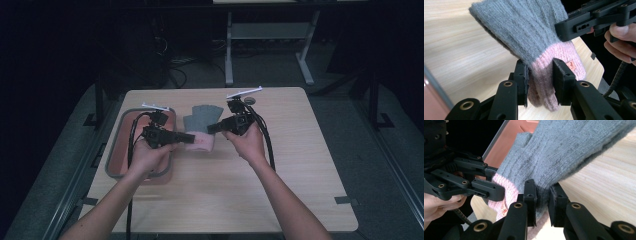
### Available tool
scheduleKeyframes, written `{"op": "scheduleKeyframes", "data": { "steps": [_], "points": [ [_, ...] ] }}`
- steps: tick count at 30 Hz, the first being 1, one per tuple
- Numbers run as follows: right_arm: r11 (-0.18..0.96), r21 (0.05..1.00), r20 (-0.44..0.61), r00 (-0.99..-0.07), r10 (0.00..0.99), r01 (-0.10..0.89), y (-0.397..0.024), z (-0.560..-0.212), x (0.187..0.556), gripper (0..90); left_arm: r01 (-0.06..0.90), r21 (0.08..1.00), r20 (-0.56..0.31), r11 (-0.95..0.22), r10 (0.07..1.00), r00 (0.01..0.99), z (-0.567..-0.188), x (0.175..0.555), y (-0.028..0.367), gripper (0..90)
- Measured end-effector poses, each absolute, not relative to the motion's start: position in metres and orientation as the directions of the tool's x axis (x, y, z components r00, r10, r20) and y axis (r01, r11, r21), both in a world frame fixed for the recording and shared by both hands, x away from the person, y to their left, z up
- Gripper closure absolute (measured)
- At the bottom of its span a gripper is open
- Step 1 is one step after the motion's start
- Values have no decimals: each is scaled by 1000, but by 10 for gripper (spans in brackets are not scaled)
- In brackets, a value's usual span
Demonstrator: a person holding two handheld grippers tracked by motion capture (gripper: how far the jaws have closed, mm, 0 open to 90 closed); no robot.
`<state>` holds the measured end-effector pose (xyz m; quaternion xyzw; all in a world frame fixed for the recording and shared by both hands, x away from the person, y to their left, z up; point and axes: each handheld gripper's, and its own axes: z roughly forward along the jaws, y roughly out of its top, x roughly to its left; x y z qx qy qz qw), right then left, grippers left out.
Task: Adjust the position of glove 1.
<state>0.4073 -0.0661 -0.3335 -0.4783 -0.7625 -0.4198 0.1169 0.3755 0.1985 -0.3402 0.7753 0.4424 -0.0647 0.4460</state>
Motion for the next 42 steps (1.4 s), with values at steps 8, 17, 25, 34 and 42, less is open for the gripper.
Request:
{"op": "scheduleKeyframes", "data": {
  "steps": [8, 17, 25, 34, 42],
  "points": [
    [208, 533, 574, -531, 623, 820, -53, -327, 412, 780, 746, 639, -501, -188, 635, 588, -336, 375, 210, 677],
    [218, 544, 571, -548, 611, 810, -44, -322, 415, 779, 745, 643, -500, -176, 641, 583, -332, 374, 219, 678],
    [229, 544, 570, -556, 605, 807, -35, -319, 418, 779, 742, 648, -494, -173, 646, 582, -328, 374, 229, 678],
    [247, 541, 572, -567, 592, 804, -23, -316, 422, 778, 738, 654, -486, -167, 655, 579, -325, 373, 240, 680],
    [262, 549, 568, -585, 579, 793, -9, -312, 425, 777, 724, 673, -485, -152, 648, 587, -322, 371, 255, 681]
  ]
}}
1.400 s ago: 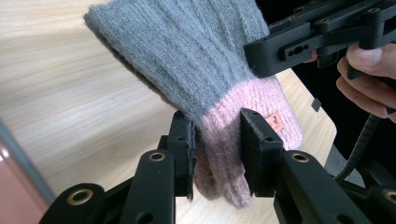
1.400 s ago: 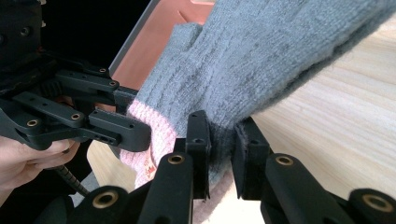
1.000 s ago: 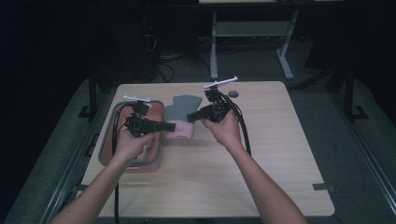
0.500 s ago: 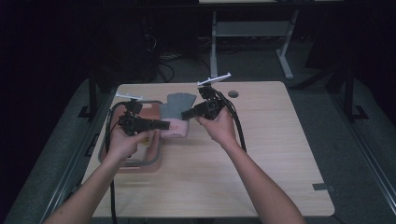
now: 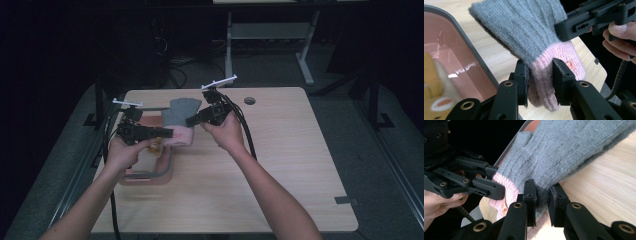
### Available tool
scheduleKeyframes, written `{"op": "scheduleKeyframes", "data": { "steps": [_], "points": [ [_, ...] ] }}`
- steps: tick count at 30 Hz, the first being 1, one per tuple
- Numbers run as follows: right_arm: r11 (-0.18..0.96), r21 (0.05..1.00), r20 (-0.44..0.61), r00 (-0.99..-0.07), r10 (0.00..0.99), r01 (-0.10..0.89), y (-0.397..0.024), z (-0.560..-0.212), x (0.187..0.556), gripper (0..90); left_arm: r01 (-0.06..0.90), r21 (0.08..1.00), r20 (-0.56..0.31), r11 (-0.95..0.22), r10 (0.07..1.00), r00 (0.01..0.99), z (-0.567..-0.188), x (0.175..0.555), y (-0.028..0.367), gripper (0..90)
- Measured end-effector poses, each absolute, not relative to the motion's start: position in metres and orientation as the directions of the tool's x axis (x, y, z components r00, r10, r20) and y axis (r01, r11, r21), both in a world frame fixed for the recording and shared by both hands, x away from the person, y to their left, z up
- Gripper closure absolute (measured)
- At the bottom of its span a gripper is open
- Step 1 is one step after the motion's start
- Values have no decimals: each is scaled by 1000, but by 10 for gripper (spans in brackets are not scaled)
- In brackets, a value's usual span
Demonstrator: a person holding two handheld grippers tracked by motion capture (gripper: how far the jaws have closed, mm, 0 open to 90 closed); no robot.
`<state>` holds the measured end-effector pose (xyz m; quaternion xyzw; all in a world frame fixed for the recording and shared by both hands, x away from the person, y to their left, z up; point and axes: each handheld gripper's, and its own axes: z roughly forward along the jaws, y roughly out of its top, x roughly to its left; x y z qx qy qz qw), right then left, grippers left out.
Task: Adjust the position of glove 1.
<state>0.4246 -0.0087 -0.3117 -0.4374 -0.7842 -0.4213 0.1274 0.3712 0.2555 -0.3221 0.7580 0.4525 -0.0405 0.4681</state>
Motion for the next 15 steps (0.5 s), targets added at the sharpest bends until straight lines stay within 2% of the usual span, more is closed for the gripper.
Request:
{"op": "scheduleKeyframes", "data": {
  "steps": [15],
  "points": [
    [287, 546, 578, -602, 551, 787, 15, -317, 428, 775, 737, 662, -488, -136, 668, 562, -325, 366, 278, 684]
  ]
}}
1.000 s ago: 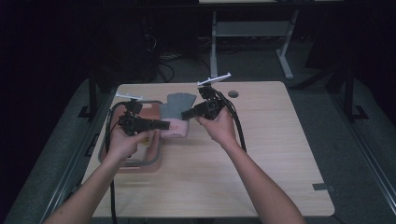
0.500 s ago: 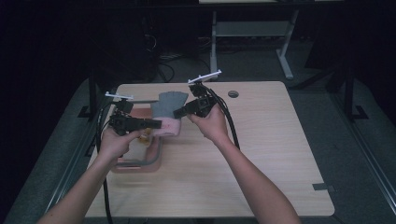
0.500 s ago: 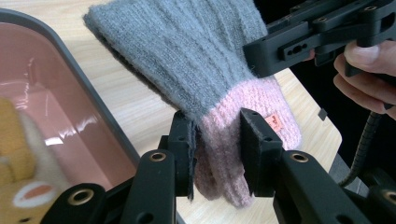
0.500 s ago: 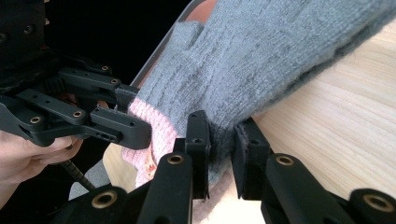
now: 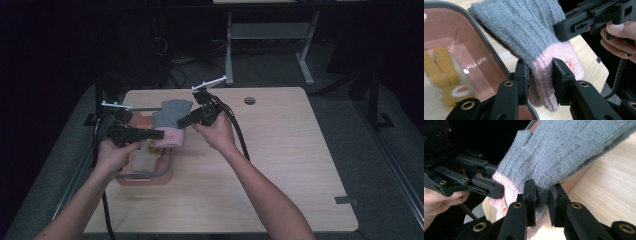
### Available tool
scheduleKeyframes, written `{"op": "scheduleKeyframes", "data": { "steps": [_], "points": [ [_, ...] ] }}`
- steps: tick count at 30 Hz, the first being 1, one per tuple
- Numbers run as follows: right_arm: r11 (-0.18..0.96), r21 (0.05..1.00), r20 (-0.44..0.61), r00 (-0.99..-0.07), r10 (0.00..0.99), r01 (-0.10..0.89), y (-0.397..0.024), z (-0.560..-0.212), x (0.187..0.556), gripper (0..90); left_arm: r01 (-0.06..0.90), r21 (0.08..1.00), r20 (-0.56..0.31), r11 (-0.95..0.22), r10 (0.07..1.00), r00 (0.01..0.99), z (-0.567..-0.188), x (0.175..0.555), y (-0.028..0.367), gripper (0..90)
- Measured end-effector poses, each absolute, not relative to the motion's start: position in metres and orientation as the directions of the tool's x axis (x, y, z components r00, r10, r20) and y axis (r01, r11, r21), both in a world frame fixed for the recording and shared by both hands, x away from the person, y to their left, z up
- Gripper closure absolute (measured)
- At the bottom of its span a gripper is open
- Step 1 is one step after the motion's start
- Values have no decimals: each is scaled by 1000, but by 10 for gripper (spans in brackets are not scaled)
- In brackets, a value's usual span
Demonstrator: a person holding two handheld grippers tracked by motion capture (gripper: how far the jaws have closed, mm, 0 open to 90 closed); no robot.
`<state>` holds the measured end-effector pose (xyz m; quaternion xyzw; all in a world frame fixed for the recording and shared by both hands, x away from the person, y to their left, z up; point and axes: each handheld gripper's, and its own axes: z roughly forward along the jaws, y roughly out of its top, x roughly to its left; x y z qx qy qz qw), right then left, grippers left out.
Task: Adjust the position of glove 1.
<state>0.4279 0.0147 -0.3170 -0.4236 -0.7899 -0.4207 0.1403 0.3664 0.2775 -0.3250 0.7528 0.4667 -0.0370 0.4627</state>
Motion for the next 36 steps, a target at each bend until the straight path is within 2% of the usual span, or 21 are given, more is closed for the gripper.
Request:
{"op": "scheduleKeyframes", "data": {
  "steps": [36],
  "points": [
    [314, 508, 628, -594, 502, 802, 65, -339, 438, 769, 769, 629, -469, -118, 731, 496, -338, 359, 324, 696]
  ]
}}
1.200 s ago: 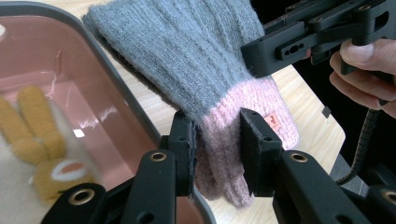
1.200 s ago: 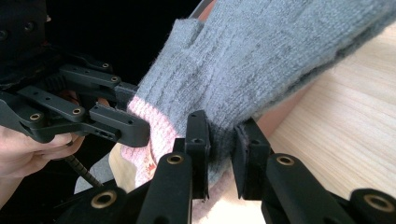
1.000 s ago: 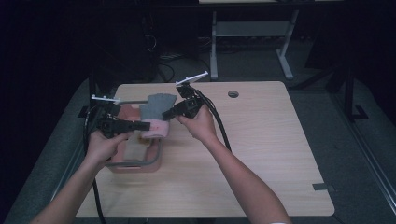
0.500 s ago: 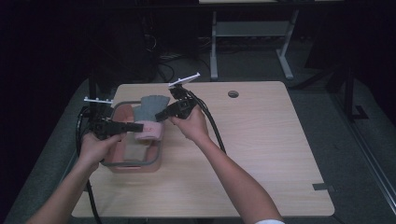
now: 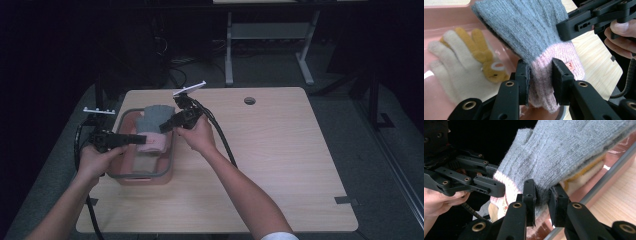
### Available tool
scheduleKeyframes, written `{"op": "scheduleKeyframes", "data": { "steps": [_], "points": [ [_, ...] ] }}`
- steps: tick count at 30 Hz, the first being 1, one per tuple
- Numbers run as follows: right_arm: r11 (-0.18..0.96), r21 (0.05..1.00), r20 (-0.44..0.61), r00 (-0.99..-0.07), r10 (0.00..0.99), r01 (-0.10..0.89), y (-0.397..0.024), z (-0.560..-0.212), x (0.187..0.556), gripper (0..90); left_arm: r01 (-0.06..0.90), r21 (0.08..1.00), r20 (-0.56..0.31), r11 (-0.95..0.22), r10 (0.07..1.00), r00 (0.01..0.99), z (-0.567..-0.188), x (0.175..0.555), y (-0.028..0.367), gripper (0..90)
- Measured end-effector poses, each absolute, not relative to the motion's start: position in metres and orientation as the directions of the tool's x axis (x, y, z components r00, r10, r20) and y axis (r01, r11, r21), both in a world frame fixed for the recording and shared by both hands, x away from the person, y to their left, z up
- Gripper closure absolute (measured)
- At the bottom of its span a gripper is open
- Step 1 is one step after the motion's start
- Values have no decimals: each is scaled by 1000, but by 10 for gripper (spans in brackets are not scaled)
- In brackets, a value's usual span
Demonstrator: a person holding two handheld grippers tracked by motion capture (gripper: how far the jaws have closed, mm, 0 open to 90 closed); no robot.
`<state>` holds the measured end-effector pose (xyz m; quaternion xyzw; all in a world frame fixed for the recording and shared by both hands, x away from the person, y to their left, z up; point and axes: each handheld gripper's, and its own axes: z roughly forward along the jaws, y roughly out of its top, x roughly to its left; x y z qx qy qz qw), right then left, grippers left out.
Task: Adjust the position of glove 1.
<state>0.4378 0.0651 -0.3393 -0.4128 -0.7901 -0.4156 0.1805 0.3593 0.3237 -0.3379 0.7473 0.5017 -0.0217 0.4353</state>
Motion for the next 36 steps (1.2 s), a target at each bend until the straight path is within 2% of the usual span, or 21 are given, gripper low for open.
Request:
{"op": "scheduleKeyframes", "data": {
  "steps": [18, 36],
  "points": [
    [352, 471, 640, -588, 495, 809, 91, -360, 442, 768, 795, 597, -464, -106, 763, 450, -355, 355, 344, 697],
    [377, 446, 622, -584, 521, 812, 101, -372, 444, 769, 813, 574, -465, -100, 777, 424, -369, 357, 347, 698]
  ]
}}
